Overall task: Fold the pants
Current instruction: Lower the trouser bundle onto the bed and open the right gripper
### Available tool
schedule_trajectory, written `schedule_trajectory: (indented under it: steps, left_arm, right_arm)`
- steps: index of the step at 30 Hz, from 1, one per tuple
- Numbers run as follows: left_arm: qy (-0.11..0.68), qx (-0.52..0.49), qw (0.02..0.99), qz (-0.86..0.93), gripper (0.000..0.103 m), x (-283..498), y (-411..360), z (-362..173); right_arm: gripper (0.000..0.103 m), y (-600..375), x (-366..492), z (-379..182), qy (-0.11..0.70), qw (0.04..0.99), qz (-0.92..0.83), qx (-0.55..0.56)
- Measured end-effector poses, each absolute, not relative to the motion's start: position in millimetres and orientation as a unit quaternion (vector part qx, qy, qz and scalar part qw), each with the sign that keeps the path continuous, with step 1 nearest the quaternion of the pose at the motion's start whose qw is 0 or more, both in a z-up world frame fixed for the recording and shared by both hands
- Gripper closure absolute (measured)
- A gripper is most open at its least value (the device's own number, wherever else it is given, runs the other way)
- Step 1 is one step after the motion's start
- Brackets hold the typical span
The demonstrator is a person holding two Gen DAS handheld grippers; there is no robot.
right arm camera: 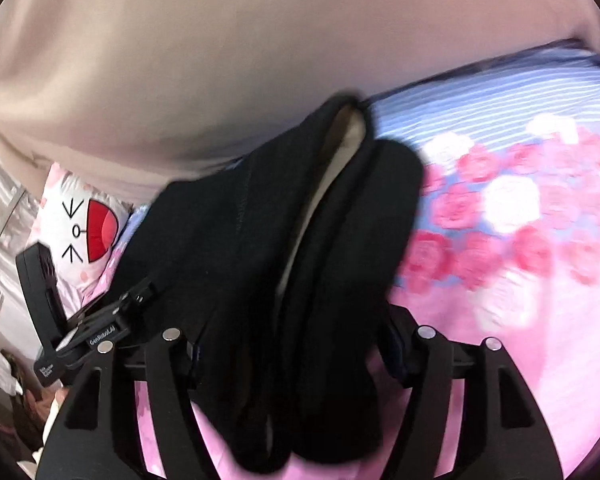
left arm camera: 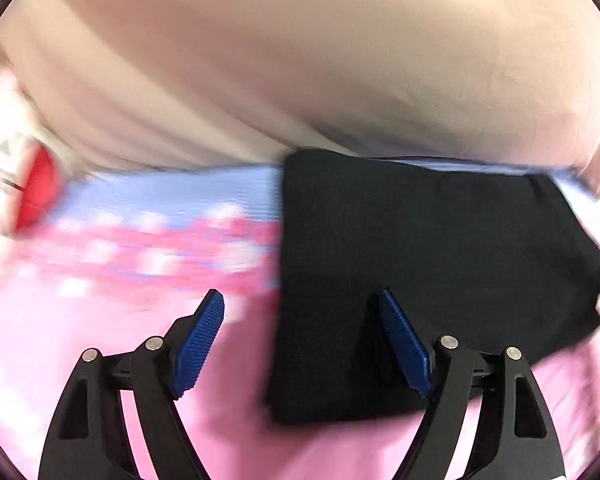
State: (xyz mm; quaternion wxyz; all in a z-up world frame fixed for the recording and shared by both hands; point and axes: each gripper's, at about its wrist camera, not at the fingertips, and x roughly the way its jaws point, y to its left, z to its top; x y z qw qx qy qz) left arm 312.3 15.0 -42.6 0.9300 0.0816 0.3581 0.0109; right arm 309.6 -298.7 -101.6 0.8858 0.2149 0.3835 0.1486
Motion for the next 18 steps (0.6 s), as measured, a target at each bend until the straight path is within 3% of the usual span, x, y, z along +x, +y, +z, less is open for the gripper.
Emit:
schedule_trajectory:
  steps: [1, 3, 4, 10, 18]
  left_arm:
    - [0.341, 0.111, 0.933, 0.043, 0.016, 288, 15, -30]
    - [0.313, 0.135, 0.937, 0.074, 0.016, 253, 15, -15]
    - [0.304, 0.142, 0.938, 0.08, 0.016, 236, 14, -10]
    - [0.308, 0.101, 0.945, 0.044, 0.016, 155, 4, 2]
    - [0.329, 0.064, 0.942, 0.014, 0.016, 118, -22, -5]
  right_arm:
    - [0.036, -305, 294, -90, 0.377, 0.894, 0.128, 0.206]
    - [0.008, -315, 250, -64, 0.359, 0.912, 0.076, 0.185]
    - [0.006, -316, 222, -52, 0.35, 0.92, 0.057, 0.17]
    - [0.005, -284, 121, -36, 0.343, 0.934, 0.014, 0.099]
    - [0.005, -228, 82, -28, 0.311, 0.949, -0.005, 0.054]
